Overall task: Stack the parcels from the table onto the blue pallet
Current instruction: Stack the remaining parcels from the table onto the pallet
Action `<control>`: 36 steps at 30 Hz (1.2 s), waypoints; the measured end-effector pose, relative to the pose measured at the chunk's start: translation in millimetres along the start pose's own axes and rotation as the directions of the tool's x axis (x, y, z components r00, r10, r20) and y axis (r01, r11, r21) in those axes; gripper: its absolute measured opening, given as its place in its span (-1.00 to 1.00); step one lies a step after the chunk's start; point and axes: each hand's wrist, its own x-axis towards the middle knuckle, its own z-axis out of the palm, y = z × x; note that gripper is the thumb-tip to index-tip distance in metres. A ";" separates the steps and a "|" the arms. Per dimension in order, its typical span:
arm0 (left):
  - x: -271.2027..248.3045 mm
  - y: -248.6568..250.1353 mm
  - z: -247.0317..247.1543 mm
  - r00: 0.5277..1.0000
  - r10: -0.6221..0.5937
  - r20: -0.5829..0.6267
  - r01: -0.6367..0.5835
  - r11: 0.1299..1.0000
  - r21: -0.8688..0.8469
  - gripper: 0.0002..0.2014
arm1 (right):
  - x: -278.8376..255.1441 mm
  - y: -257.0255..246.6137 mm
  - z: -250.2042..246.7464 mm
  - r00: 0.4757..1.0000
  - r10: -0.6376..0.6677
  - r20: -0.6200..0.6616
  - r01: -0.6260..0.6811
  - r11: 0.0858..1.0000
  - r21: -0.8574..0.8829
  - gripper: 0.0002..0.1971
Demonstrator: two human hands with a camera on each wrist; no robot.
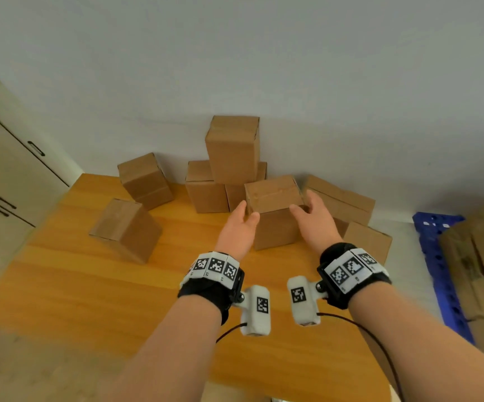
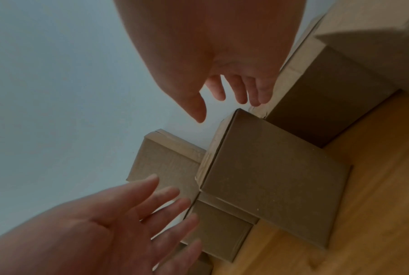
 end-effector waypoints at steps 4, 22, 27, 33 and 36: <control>16.2 -4.2 11.2 1.000 -0.018 0.010 0.018 0.999 -0.035 -0.44 | 14.8 5.3 4.5 0.998 0.013 0.055 -0.015 1.000 0.026 -0.30; -33.6 -76.7 18.6 0.991 -0.108 -0.082 0.094 0.982 -0.162 -0.24 | -68.0 48.1 17.9 0.989 0.151 -0.011 -0.150 0.988 0.032 -0.36; -45.1 -113.6 23.6 0.973 -0.229 0.001 0.229 0.971 -0.064 -0.09 | -101.7 69.5 30.8 0.972 0.217 0.093 -0.221 0.974 0.043 -0.39; -68.0 -117.0 27.5 0.946 -0.311 0.096 0.305 0.950 0.068 -0.46 | -111.0 87.7 37.5 0.942 0.298 0.153 -0.300 0.954 -0.007 -0.35; -66.0 -119.5 31.2 0.944 -0.321 0.082 0.312 0.944 0.105 -0.45 | -105.6 90.6 36.4 0.943 0.300 0.147 -0.296 0.954 -0.053 -0.34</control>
